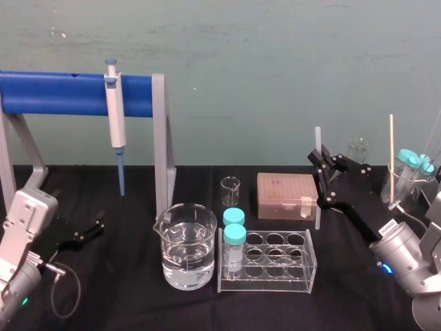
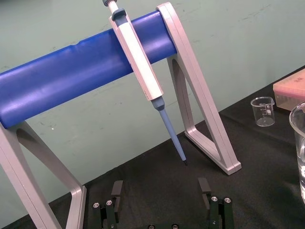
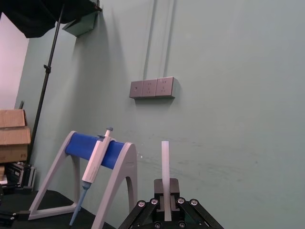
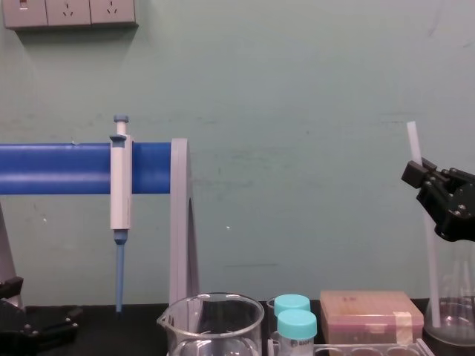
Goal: Pick up the stirring rod with one hand, then place it down.
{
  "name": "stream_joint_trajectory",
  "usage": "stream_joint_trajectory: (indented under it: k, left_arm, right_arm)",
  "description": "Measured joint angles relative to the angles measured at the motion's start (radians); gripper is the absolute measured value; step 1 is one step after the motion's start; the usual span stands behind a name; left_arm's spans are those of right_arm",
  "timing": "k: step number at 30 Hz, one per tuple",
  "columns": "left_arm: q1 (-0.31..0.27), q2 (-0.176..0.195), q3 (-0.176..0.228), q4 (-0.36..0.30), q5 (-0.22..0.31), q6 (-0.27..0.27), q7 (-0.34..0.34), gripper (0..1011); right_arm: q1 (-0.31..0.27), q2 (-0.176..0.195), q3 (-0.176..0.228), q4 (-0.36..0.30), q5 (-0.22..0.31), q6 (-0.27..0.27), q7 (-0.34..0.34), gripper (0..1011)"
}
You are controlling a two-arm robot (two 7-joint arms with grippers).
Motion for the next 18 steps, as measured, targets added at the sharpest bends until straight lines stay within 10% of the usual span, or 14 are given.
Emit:
stream_joint_trajectory:
  k: [18]
  left_arm:
    - [0.000, 0.000, 0.000, 0.000, 0.000, 0.000, 0.000, 1000]
  right_arm:
    - [0.000, 0.000, 0.000, 0.000, 0.000, 0.000, 0.000, 66]
